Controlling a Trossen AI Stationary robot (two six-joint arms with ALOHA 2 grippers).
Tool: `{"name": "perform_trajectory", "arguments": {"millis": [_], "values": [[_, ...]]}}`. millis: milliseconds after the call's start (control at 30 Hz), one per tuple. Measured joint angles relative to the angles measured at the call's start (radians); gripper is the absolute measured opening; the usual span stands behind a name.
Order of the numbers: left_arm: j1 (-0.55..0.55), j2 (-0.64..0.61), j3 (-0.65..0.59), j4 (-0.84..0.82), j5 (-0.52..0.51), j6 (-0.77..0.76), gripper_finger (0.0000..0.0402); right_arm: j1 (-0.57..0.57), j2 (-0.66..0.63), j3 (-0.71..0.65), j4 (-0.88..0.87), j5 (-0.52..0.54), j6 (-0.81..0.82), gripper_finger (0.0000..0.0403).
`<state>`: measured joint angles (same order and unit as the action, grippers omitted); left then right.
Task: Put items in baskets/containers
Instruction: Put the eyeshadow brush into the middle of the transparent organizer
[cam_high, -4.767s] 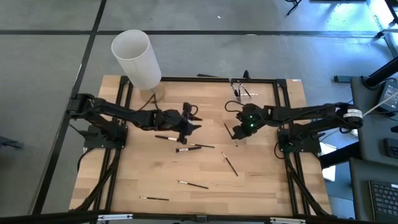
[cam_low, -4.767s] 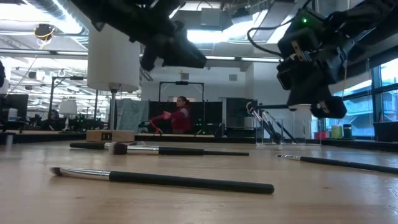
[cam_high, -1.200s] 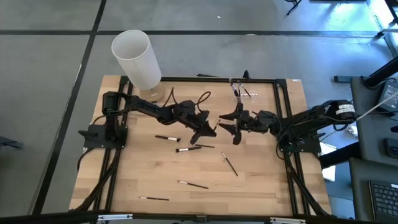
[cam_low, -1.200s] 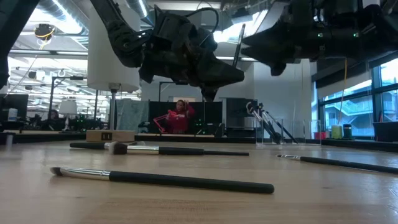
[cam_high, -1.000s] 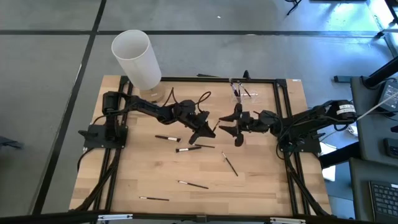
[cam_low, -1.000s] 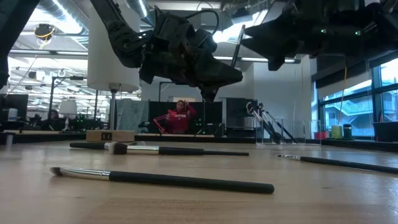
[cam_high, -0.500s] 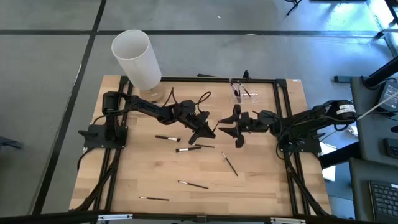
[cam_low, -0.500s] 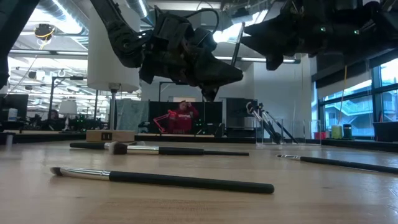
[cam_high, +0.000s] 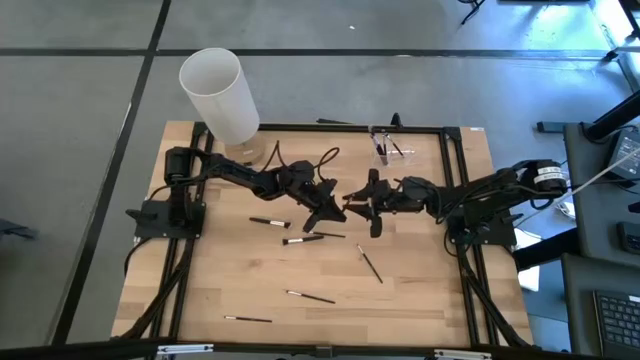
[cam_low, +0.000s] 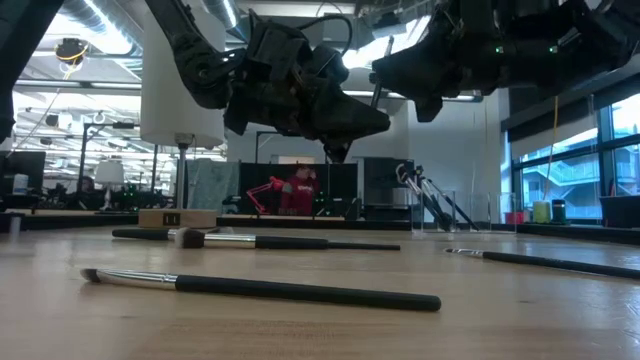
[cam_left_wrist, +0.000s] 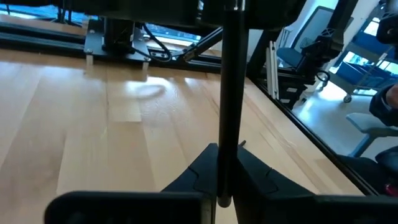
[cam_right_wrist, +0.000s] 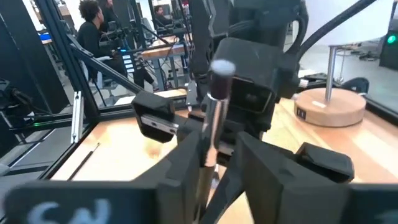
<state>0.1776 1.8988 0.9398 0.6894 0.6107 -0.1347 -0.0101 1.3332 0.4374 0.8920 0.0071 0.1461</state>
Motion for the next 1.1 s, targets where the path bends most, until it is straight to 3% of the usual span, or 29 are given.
{"name": "perform_trajectory", "arguments": {"millis": [200, 333, 567, 767, 867, 1000, 1100], "values": [[0.001, 0.0, 0.0, -0.017, -0.006, 0.021, 0.0024, 0.001, 0.0, 0.0, 0.017, -0.003, 0.007, 0.003], [0.001, 0.0, 0.0, -0.017, -0.024, 0.021, 0.0026, 0.0, 0.0, 0.0, 0.016, 0.018, 0.009, 0.0027], [0.002, 0.0, 0.0, -0.044, -0.16, -0.001, 0.0074, -0.002, -0.007, 0.027, -0.084, 0.234, 0.014, 0.0043], [0.026, 0.0, 0.003, -0.156, -0.351, -0.002, 0.016, -0.048, -0.057, 0.172, -0.487, 0.408, 0.008, 0.0032], [0.037, 0.0, 0.0, -0.252, -0.435, -0.003, 0.0194, -0.087, -0.073, 0.276, -0.734, 0.575, -0.016, 0.0033], [0.07, -0.002, 0.0, -0.335, -0.527, -0.003, 0.0222, -0.16, -0.073, 0.411, -1.091, 0.777, 0.002, 0.0036], [0.084, -0.002, 0.0, -0.359, -0.526, -0.01, 0.0232, -0.25, -0.073, 0.454, -1.259, 0.817, 0.068, 0.0034]]}}
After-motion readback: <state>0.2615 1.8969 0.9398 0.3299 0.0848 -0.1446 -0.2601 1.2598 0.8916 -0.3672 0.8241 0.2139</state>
